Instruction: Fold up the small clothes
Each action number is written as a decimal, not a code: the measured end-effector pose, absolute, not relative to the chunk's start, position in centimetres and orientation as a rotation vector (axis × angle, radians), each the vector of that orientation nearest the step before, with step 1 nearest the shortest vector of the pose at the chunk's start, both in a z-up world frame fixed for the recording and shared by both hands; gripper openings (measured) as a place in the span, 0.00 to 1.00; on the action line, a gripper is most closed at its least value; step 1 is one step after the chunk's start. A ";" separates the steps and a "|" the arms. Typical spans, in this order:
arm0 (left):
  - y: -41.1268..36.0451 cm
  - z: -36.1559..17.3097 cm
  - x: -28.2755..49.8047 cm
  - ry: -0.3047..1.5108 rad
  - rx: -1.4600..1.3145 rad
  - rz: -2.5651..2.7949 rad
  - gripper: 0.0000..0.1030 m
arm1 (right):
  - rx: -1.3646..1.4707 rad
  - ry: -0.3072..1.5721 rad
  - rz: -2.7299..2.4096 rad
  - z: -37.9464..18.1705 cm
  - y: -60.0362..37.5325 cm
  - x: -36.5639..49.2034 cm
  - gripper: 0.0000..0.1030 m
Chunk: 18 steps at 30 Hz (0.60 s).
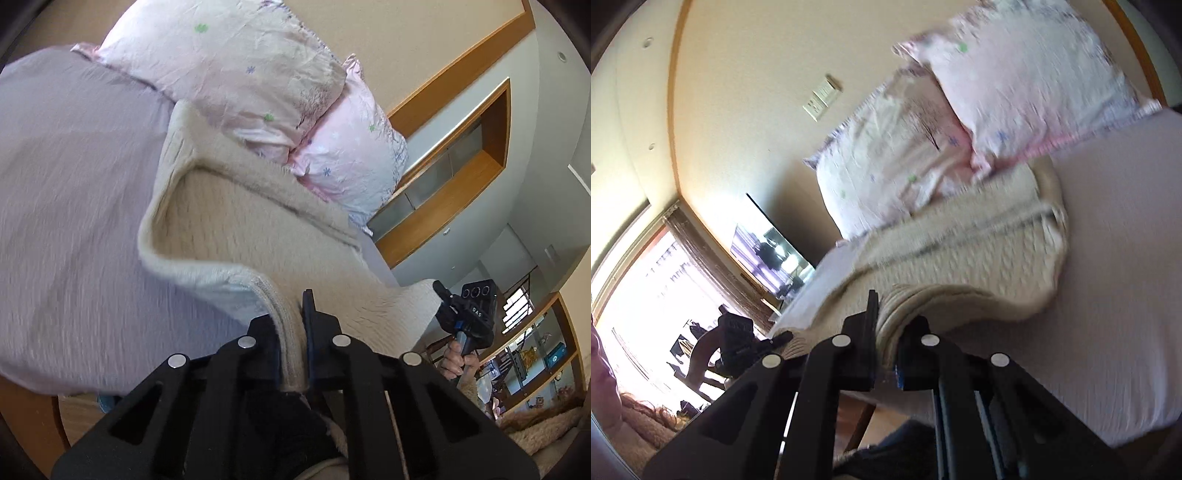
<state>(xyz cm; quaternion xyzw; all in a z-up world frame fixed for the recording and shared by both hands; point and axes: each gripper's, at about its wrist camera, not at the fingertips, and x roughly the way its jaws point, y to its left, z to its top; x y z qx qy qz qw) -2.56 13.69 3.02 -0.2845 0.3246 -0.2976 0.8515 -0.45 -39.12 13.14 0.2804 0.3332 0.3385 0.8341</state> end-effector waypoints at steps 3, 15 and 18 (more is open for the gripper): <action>15.1 6.1 3.4 0.612 -0.637 -0.559 0.09 | 0.570 0.614 0.695 15.2 -38.2 6.1 0.07; 14.5 2.2 27.7 0.793 -0.633 -0.243 0.09 | 0.702 0.904 0.184 2.1 -37.0 27.8 0.08; 14.6 2.3 27.4 0.810 -0.631 -0.272 0.23 | 0.736 0.935 0.153 1.2 -37.4 28.0 0.48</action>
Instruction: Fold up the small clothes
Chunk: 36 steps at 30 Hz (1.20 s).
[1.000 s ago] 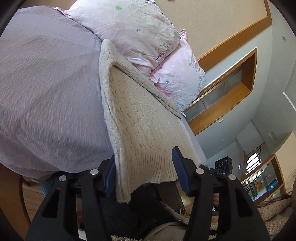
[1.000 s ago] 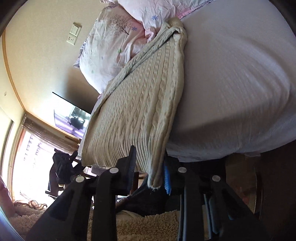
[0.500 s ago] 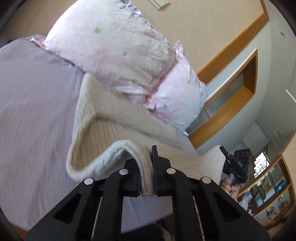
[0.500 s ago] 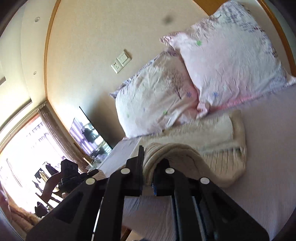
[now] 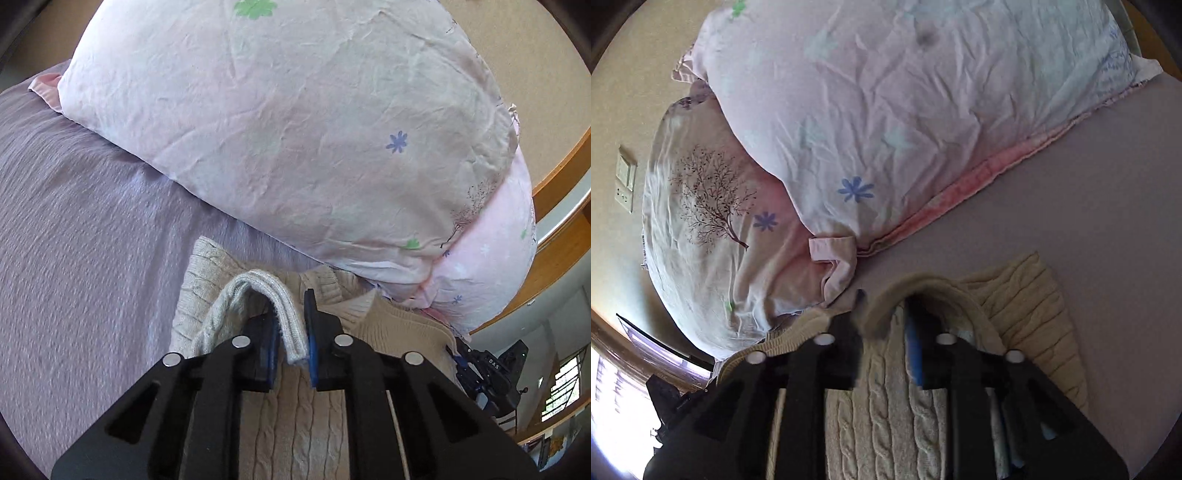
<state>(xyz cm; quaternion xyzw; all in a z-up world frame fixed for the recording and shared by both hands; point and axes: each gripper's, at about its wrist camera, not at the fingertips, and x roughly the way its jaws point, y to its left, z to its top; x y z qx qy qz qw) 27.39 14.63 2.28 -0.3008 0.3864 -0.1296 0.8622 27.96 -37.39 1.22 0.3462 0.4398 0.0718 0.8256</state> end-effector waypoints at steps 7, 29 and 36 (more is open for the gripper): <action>17.9 4.8 21.6 0.729 -0.604 -0.240 0.94 | 0.658 0.736 -0.052 5.1 -40.5 24.9 0.98; 9.7 4.2 22.4 0.803 -1.018 -0.621 0.19 | 0.848 0.692 0.217 7.1 -43.0 23.7 0.98; -10.8 4.1 27.8 0.971 -1.033 -0.982 0.23 | 0.765 0.694 0.206 7.6 -45.1 23.6 0.98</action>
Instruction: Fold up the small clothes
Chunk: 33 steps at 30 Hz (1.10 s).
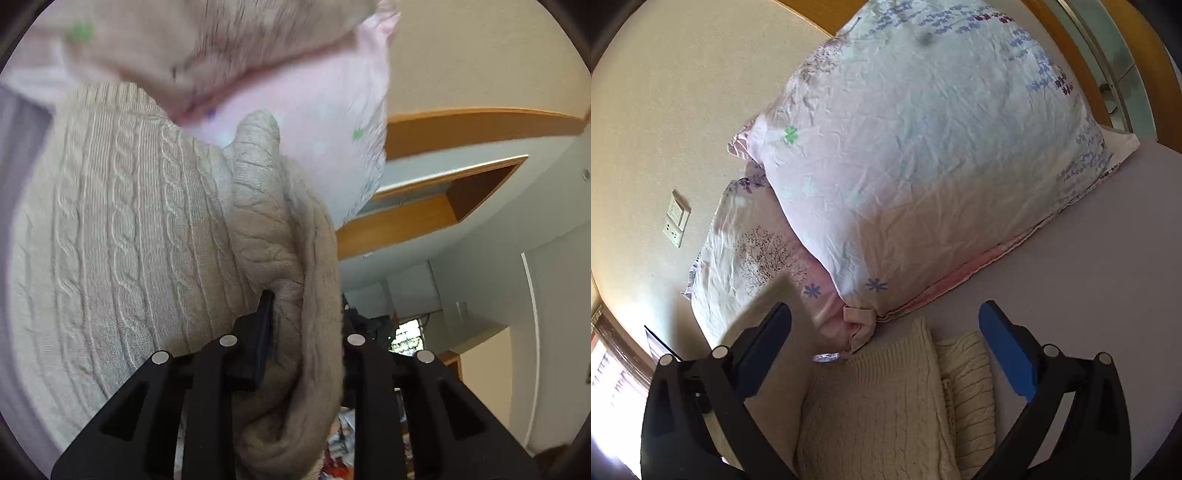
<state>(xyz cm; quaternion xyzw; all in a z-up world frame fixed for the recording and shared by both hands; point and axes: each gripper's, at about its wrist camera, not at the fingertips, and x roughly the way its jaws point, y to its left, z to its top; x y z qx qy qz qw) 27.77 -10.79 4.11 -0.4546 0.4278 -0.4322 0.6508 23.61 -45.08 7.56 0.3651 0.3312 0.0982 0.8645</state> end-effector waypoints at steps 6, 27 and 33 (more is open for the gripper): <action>-10.7 4.7 27.0 0.945 -0.915 -0.986 0.60 | 0.937 0.882 0.272 4.1 -47.2 25.1 0.98; -5.5 0.1 25.3 1.001 -0.610 -0.597 0.45 | 0.692 1.119 0.399 1.4 -40.3 25.5 0.37; -0.7 4.3 22.4 0.911 -0.403 -0.548 0.45 | 0.742 1.077 0.649 2.2 -35.0 25.6 0.38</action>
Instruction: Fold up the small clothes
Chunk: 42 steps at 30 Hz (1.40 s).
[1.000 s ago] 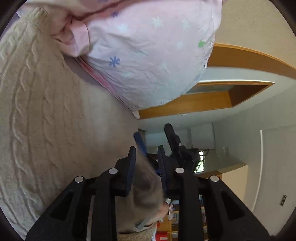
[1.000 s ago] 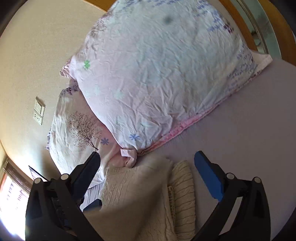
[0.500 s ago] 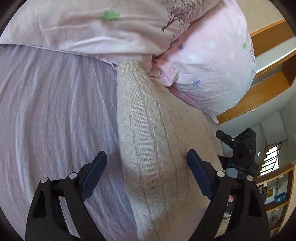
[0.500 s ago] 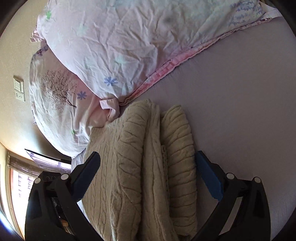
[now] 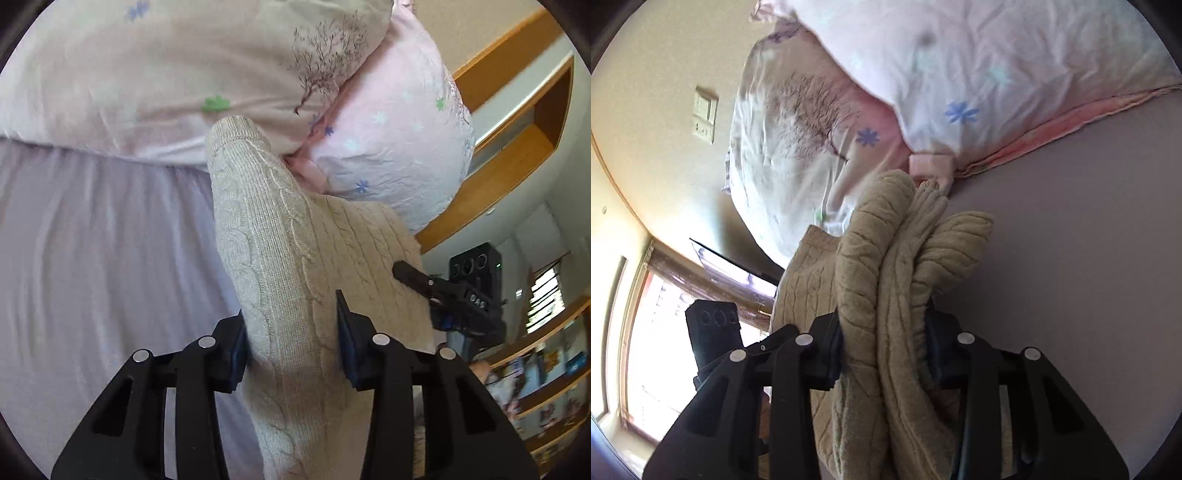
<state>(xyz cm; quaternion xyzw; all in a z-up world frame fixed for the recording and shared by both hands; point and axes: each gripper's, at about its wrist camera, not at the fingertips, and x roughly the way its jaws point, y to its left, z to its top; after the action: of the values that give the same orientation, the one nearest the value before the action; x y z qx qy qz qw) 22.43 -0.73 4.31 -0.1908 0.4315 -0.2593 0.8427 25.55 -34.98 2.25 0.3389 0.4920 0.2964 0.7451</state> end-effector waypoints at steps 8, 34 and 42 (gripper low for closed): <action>4.3 6.4 17.9 0.732 -0.250 -0.280 0.81 | 0.658 0.902 0.494 6.3 -36.0 22.8 0.44; -0.1 2.4 9.5 0.793 -0.163 -0.322 0.99 | 0.491 1.056 0.285 5.1 -33.1 15.6 0.14; -1.6 1.0 9.6 0.853 -0.115 -0.293 0.99 | 0.420 0.907 0.264 6.9 -34.0 11.1 0.86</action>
<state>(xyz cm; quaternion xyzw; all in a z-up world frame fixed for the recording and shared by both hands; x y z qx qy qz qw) 9.62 -1.55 1.02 -0.0555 0.4120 -0.1414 0.8984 11.15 -33.98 6.93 0.2006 0.4336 0.1260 0.8694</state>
